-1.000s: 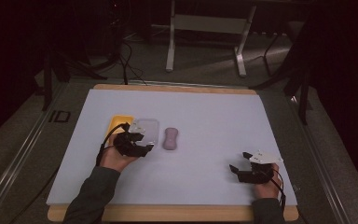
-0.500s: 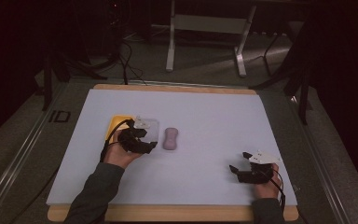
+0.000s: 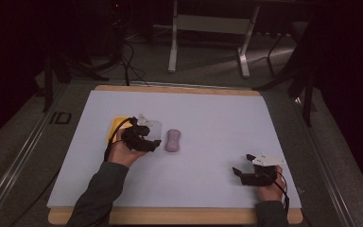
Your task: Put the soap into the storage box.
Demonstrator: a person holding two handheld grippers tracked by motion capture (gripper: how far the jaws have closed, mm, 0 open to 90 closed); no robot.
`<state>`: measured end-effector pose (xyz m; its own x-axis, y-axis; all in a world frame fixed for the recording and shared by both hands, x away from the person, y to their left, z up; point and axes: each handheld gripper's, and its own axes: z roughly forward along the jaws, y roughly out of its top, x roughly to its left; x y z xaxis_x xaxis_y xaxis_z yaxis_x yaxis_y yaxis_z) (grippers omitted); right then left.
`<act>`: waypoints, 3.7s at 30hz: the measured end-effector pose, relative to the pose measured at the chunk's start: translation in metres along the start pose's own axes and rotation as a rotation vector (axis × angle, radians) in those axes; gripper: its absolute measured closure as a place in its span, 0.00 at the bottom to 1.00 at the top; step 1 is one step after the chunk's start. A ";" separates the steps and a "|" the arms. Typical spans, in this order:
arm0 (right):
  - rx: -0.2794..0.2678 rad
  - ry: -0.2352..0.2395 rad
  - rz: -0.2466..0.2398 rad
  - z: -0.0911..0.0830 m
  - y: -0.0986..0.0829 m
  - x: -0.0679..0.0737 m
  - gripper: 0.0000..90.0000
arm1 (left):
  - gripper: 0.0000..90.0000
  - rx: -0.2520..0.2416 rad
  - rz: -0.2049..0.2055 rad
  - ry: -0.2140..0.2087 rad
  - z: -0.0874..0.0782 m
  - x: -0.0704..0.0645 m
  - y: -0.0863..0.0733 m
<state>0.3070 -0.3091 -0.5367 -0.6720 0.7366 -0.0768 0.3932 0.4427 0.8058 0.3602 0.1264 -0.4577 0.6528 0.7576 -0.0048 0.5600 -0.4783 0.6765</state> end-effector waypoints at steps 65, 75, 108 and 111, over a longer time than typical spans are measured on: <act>0.004 0.004 0.001 0.000 0.000 0.000 0.21 | 0.25 0.119 0.007 -0.046 0.052 -0.015 0.036; 0.004 0.004 -0.001 0.000 0.000 0.000 0.21 | 0.16 0.146 -0.016 -0.025 0.060 -0.012 0.045; 0.010 0.005 -0.009 0.001 0.000 0.001 0.21 | 0.09 0.277 -0.130 -0.045 0.110 -0.016 0.055; 0.011 0.004 -0.009 0.001 0.000 0.001 0.21 | 0.12 0.288 -0.148 -0.046 0.113 -0.014 0.053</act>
<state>0.3070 -0.3078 -0.5369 -0.6781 0.7305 -0.0816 0.3939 0.4549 0.7987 0.4386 0.0405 -0.5045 0.5719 0.8107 -0.1251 0.7677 -0.4753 0.4297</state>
